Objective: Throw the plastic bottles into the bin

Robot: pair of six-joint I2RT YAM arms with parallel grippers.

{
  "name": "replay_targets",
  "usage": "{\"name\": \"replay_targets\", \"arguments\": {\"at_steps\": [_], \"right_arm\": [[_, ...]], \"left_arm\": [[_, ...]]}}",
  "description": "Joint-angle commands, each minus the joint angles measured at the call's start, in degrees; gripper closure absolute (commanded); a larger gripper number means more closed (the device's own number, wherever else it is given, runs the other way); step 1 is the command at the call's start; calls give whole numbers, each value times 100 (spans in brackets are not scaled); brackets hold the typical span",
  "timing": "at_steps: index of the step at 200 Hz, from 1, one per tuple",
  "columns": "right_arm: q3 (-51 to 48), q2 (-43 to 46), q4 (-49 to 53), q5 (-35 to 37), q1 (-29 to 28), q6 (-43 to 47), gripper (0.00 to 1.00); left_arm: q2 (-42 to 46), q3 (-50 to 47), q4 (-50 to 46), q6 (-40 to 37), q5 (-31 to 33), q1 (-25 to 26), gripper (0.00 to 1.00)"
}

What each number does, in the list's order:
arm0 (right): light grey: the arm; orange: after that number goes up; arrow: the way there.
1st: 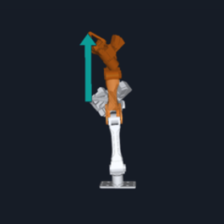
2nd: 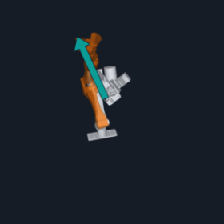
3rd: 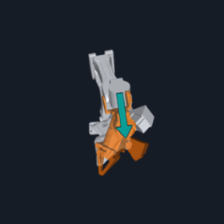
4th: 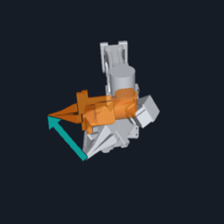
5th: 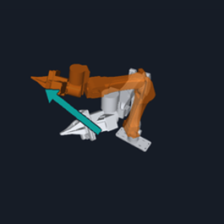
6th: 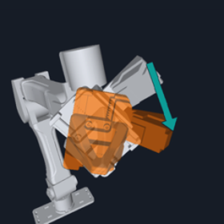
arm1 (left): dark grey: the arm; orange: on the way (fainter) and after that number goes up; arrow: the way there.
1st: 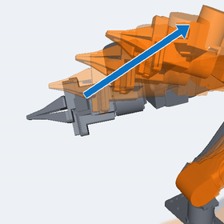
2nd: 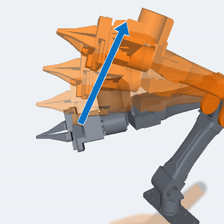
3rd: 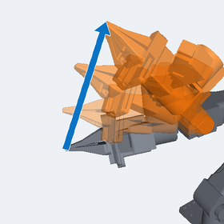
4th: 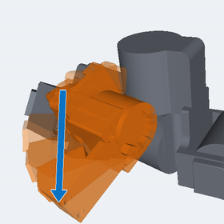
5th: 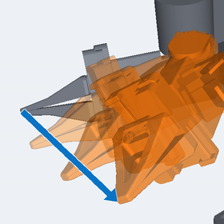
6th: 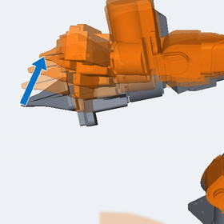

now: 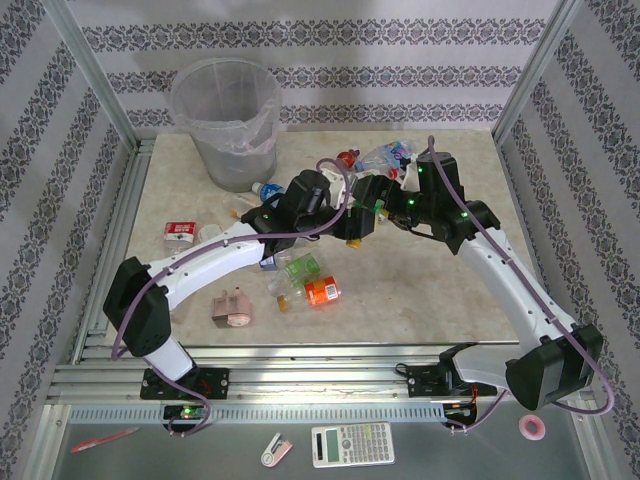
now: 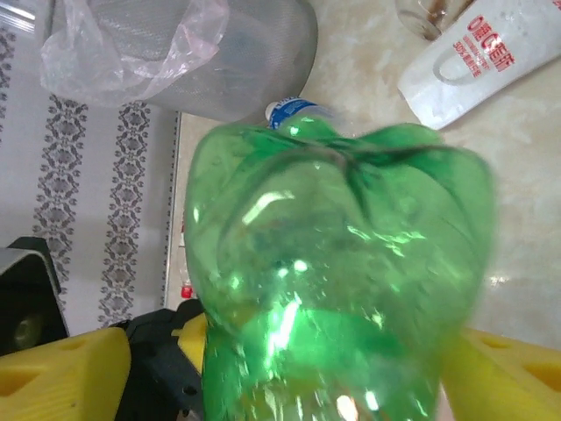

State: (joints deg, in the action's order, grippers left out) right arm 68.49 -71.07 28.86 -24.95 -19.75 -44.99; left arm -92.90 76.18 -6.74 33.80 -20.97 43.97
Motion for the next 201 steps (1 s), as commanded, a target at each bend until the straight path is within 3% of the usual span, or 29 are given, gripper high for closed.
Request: {"name": "replay_targets", "arguments": {"at_steps": [1,67,118,166,201], "right_arm": [[50,139,-90,-36,-64,130,2],[90,110,-17,1,-56,244,2],[20,171,53,-17,95,322,2],[-132,223,58,-124,321,329,2],[-217,238,58,-165,399,360,2]], "left_arm": [[251,-247,249,149,239,-124,58],[643,-785,150,429,584,-325,59],[1242,-1317,-452,660,1066,-580,60],[2156,-2006,-1450,1184,1686,-1056,60],[2854,-2371,-2697,1730,2213,-1660,60]]}}
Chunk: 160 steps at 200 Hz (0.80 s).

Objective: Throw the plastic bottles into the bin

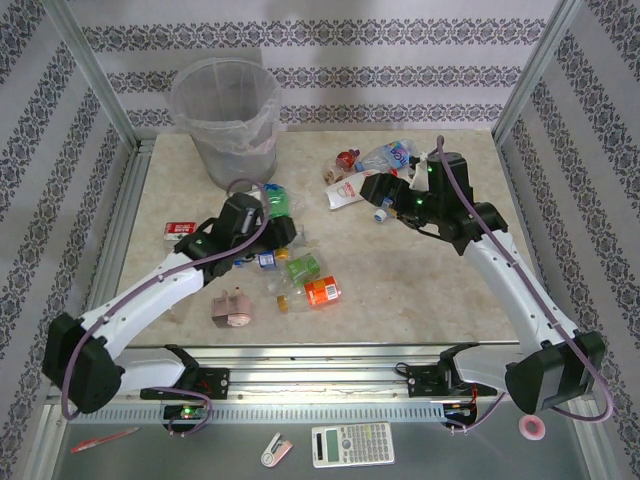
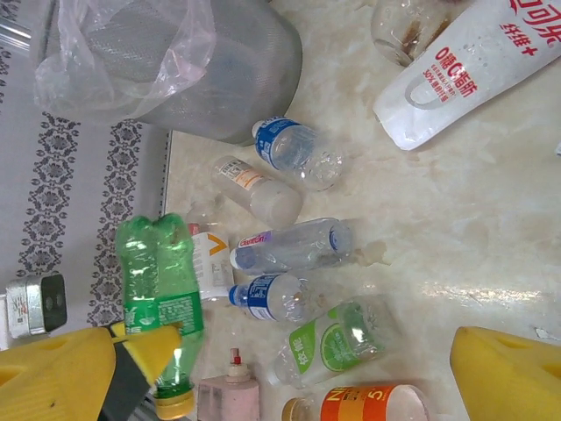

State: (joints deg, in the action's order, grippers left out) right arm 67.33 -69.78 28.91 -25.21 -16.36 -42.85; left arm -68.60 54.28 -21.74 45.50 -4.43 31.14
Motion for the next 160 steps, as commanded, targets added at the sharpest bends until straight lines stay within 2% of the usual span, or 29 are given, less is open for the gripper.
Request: {"name": "replay_targets", "arguments": {"at_steps": [1,25,48,68,84,99,127,135,149,160], "right_arm": [[-104,111,54,-140,61,150,2],[-154,87,62,-159,93,163,2],[-205,72,63,-185,131,170,2],[-215,39,79,-194,161,187,2],[-204,9,76,-201,183,194,2],[-180,-22,80,-207,205,199,2],[-141,-88,88,-223,231,231,2],[-135,-105,88,-221,235,250,2],[-175,-146,89,-269,238,280,2],[-194,-192,121,-342,256,307,2]], "left_arm": [[438,-190,-1234,576,571,-396,60],[756,-214,-2201,849,849,-938,62],[774,102,-2672,668,1012,-1260,61],[460,730,-2766,332,921,-1512,59],[-7,1592,-2787,-35,833,-1754,59],[-560,2698,-2758,-430,862,-1983,58],[-2129,5852,-2830,-948,511,-2432,54],[-2739,6868,-2985,-1061,331,-2518,47],[-3905,8880,-3393,-1341,-67,-2590,22],[-4884,10591,-4084,-1188,-308,-2695,9]]}}
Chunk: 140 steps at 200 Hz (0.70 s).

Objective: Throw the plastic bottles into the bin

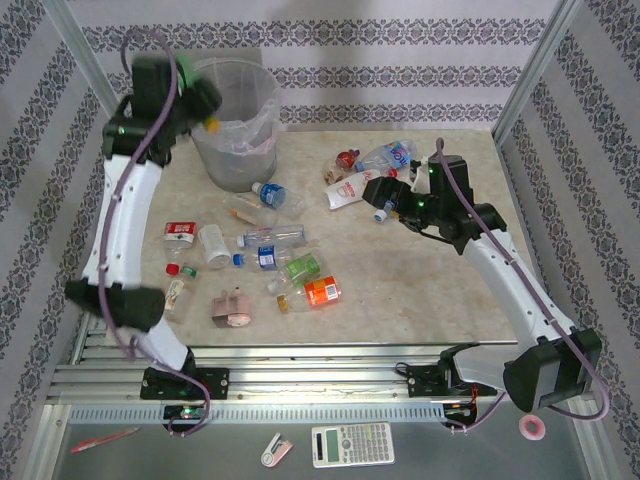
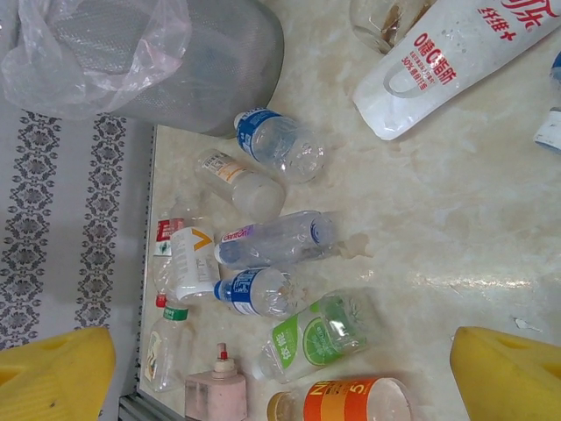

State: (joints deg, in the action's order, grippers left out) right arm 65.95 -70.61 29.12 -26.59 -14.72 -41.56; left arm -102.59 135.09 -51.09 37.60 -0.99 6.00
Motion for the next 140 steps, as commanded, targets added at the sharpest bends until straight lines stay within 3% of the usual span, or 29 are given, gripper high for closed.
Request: {"name": "replay_targets", "arguments": {"at_steps": [1,9,17,58,83,95,116,140], "right_arm": [[-56,-110,105,-219,92,181,2],[-77,-127,127,-282,113,199,2],[-120,-132,122,-297,130,212,2],[-233,-348,238,-419,534,342,2],[-207,-578,304,-234,932,477,2],[-96,-801,376,-138,1102,572,2],[278,-1321,715,262,1278,850,2],[701,-1981,908,451,1392,1073,2]], "left_arm": [[-1559,2662,-1223,-379,-667,-189,9],[-2057,3575,-1636,-211,-798,-261,5],[-2202,3807,-1763,-102,-899,-317,0],[-1209,2232,-1346,-199,-780,-321,0],[-539,1688,-1260,-105,-81,32,0],[-132,1193,-1044,-326,105,264,0],[766,-122,-286,-642,-354,459,0],[1939,-1931,751,-996,-434,765,0]]}}
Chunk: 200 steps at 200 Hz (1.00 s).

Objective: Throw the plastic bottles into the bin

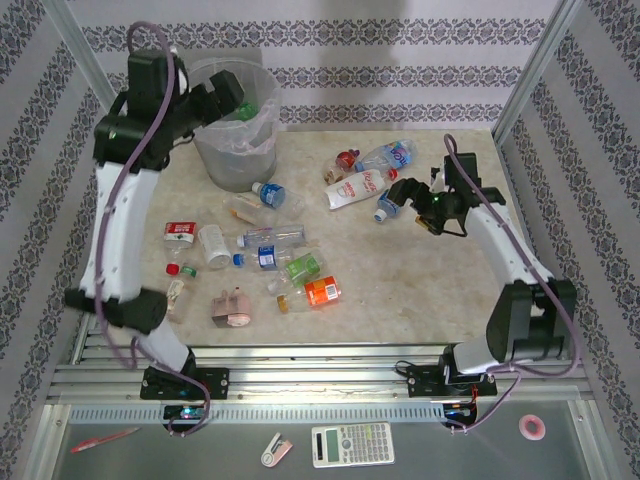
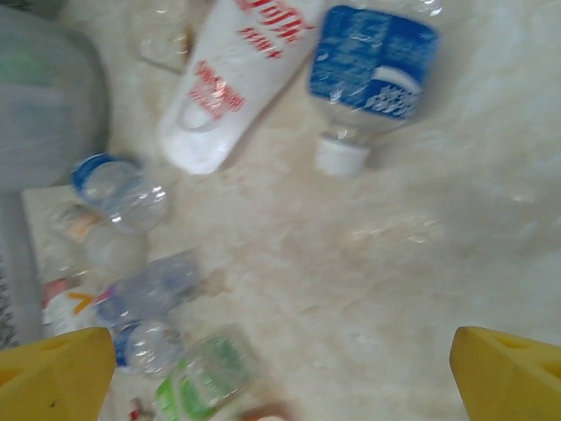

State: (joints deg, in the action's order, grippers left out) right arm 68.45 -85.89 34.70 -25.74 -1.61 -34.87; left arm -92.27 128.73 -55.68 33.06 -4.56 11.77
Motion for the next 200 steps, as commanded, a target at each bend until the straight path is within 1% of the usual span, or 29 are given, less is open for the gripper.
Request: {"name": "replay_targets", "arguments": {"at_steps": [1,8,20,39,59,89,123,159,181,200], "right_arm": [[464,-467,352,376,85,408,2],[562,-649,369,440,102,442,2],[766,-959,397,488,125,460,2],[1099,-1388,397,577,134,445,2],[1479,-1803,417,769,151,395,2],[2090,-2472,430,914,161,224,3],[2732,-3149,491,1078,183,5,4],[3270,-3760,512,1200,178,-157,8],[3494,-4017,514,1283,162,-255,10],[3605,-4157,520,1366,145,-277,10]], "left_arm": [[954,-1362,1244,-548,-66,200,0],[1215,-1734,1374,-550,10,259,0],[1506,-2112,1295,-564,0,318,0],[1782,-2451,990,-704,57,584,0],[2044,-2788,734,-910,346,975,0],[2508,-3389,694,-1023,626,1353,0],[2835,-3658,489,-1065,815,1625,0],[3051,-3960,272,-1351,1036,1875,0],[3075,-4053,48,-1411,1104,1958,0],[3169,-4169,81,-1397,1120,2009,0]]}}
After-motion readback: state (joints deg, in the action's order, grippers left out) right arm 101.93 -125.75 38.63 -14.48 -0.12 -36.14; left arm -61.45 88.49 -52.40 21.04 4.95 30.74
